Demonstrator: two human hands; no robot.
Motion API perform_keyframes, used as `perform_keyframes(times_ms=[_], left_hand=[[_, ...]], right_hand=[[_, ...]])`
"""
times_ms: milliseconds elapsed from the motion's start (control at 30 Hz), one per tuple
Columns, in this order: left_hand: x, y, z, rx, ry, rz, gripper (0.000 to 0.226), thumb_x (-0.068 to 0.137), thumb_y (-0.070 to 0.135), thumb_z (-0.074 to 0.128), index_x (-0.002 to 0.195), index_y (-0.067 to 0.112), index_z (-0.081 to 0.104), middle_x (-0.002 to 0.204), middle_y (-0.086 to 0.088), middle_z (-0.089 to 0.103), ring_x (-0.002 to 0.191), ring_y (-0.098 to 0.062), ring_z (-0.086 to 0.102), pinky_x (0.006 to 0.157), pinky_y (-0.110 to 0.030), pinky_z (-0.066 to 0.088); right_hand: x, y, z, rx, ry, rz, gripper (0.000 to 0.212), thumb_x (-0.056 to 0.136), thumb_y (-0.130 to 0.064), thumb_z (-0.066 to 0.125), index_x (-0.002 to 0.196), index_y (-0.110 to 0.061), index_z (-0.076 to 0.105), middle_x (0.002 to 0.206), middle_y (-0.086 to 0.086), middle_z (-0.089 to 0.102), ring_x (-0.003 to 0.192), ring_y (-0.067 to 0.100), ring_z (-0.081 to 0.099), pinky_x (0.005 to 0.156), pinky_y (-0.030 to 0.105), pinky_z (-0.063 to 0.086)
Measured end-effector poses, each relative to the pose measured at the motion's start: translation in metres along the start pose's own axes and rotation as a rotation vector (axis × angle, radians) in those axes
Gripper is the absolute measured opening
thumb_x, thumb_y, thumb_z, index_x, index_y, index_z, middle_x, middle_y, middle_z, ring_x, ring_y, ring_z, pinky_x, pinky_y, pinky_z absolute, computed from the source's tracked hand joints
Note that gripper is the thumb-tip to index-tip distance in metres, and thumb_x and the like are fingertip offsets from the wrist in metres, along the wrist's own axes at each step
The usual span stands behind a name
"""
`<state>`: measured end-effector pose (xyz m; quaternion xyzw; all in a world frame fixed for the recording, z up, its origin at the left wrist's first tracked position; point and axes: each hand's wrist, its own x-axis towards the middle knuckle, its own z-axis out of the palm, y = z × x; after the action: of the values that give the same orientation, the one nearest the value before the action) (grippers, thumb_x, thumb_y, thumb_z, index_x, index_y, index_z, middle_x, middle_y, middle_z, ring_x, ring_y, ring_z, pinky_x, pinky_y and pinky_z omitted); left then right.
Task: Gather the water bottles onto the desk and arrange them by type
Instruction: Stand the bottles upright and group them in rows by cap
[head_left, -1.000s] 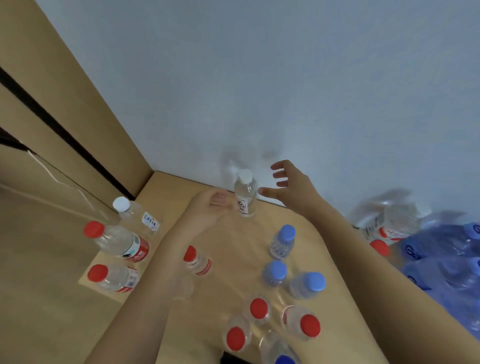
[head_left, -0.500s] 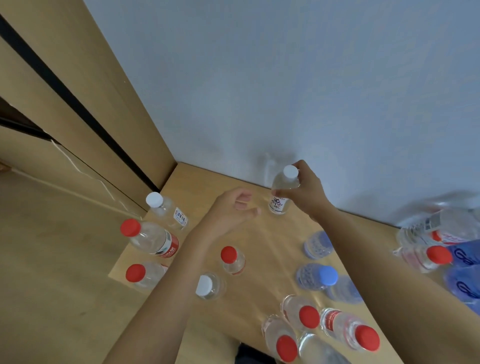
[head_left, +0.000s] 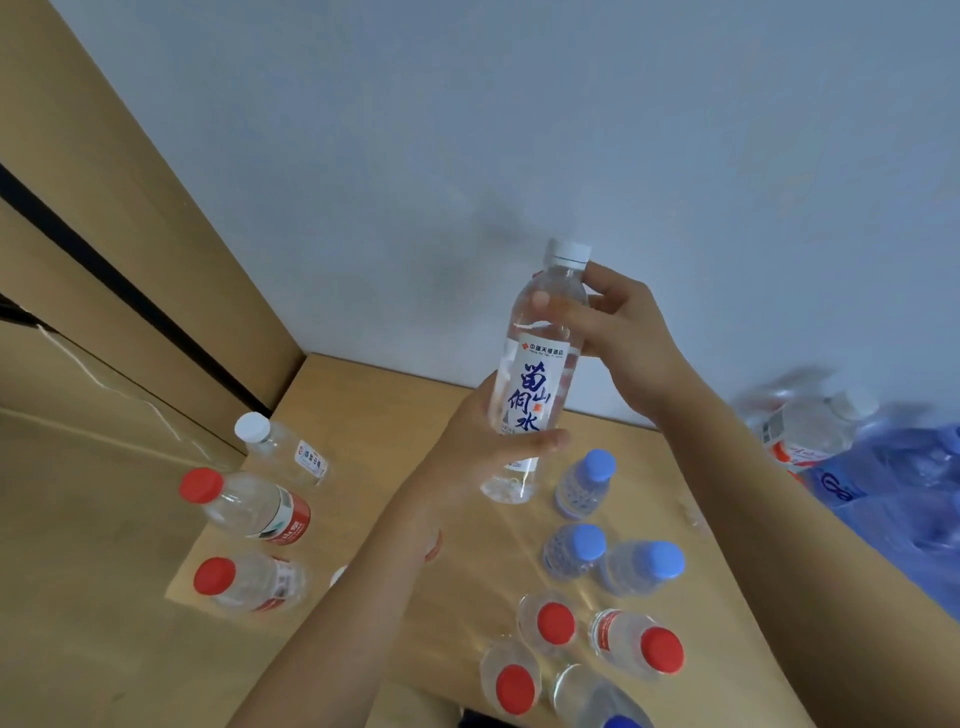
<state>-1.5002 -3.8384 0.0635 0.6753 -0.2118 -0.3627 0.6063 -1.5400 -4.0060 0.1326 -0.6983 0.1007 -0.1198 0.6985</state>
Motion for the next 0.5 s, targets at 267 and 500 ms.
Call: perform_keyframes(times_ms=[267,500], left_hand=[[-0.010,0.027,0.051,-0.087,0.071,0.074,0.044,0.069,0.017,0.082,0.108,0.005,0.064,0.081,-0.012,0.071,0.063,-0.022,0.066,0.065,-0.034,0.055],[-0.009,0.036,0.080,-0.093,0.039,0.089,0.029,0.073,0.009,0.080,0.099,0.015,0.069,0.076,-0.007,0.071,0.065,-0.022,0.067,0.064,-0.028,0.056]], right_hand=[[-0.019,-0.028,-0.023,0.089,0.020,0.025,0.026,0.092,-0.032,0.066,0.108,-0.012,0.070,0.089,0.001,0.073,0.077,0.013,0.071,0.062,0.020,0.053],[-0.036,-0.037,-0.052,0.064,0.032,0.031,0.027,0.093,-0.037,0.064,0.104,-0.014,0.070,0.094,0.000,0.074,0.082,0.014,0.071,0.067,0.023,0.054]])
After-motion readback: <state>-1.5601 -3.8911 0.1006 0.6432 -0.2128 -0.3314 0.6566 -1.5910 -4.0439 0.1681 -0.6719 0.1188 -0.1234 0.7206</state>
